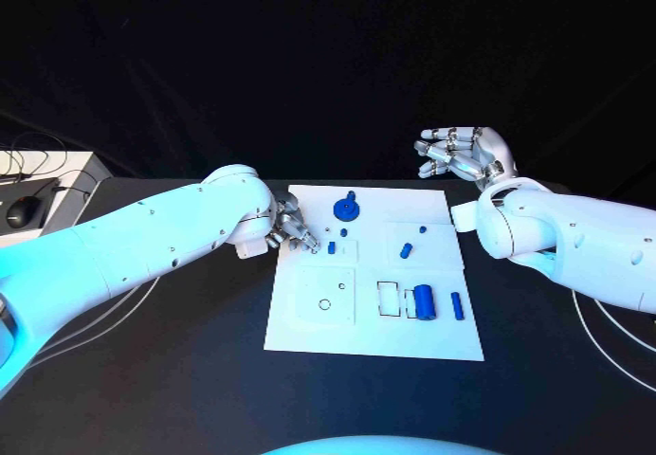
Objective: Assemble the parts on the task board
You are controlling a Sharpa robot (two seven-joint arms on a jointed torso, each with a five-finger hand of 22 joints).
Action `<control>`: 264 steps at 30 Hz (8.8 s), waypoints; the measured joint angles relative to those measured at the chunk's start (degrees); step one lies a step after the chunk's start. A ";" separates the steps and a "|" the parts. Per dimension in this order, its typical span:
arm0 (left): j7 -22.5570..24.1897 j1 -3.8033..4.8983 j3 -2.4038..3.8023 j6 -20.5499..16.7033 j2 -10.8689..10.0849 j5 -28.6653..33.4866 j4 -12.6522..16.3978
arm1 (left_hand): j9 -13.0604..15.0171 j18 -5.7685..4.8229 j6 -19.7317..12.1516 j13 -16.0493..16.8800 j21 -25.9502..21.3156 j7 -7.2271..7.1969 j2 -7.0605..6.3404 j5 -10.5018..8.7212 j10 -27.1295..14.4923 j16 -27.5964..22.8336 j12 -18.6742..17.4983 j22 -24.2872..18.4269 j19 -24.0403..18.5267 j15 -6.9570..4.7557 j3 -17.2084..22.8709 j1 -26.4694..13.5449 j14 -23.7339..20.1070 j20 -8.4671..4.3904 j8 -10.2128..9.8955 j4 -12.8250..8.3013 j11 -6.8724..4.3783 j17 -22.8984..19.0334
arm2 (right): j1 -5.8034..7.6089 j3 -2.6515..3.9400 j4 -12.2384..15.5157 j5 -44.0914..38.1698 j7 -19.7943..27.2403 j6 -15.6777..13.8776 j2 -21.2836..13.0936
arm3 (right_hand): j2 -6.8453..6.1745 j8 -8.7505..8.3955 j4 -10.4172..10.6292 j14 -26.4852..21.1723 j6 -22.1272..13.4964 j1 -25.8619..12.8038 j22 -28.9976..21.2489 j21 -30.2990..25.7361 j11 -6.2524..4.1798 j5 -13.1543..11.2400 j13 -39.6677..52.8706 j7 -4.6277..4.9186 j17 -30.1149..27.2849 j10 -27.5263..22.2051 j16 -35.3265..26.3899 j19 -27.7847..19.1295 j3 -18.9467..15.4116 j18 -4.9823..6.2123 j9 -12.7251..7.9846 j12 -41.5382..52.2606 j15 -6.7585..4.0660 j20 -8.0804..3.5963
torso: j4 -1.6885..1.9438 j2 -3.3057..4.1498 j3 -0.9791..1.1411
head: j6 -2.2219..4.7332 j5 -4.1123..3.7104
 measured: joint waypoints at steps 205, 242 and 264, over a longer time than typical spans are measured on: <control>20.50 -2.61 -0.75 -23.15 6.20 -14.62 -8.94 | -48.63 4.01 -7.73 -25.79 -40.11 8.04 8.75 -10.64 -23.45 -12.48 -14.70 -15.43 -16.05 8.58 -23.16 16.12 -24.16 7.68 -8.58 -3.21 10.53 -38.01 | -0.79 -0.05 -0.07 -0.03 -0.04 0.76 -0.20 | 0.31 0.00 -1.76 -0.20 0.10 0.31 0.02 0.68 0.00 0.59 0.00 -0.12 -0.02 0.00 0.00 -0.41 1.43 -0.01 0.00 -0.45 -0.20 0.00 | -0.12 0.21 -0.09 | 3.25 -0.02; 21.23 -2.89 -0.73 -22.88 6.53 -10.39 -9.72 | -48.64 4.02 -5.79 -25.74 -39.70 7.39 10.68 -11.10 -22.71 -9.73 -12.60 -10.76 -16.68 7.78 -20.29 19.05 -25.81 7.05 -8.58 -4.49 9.39 -38.82 | -0.78 -0.05 -0.11 -0.03 -0.07 0.98 -0.19 | 0.31 0.00 -2.08 -0.20 0.16 0.30 0.10 0.67 0.00 0.58 0.00 -0.18 -0.02 0.00 0.00 -0.62 1.76 -0.03 0.00 -0.45 -0.20 -0.21 | -0.05 0.09 -0.05 | 3.25 -0.07; 24.10 -3.53 -0.68 -24.46 6.63 -4.17 -11.13 | -48.72 4.02 -1.69 -25.09 -38.77 6.75 11.61 -11.54 -21.86 -8.49 -7.55 -5.22 -17.72 7.05 -12.62 18.36 -26.50 6.66 -8.98 -5.81 8.13 -38.73 | -0.78 -0.05 -0.02 -0.05 -0.12 1.23 -0.22 | 0.83 0.00 -2.72 -0.20 0.17 0.83 0.23 0.88 0.00 0.93 -0.05 -0.19 -0.06 0.00 0.00 -0.62 2.39 -0.03 0.00 -0.67 -0.20 -0.21 | -0.08 0.13 -0.06 | 3.43 -0.18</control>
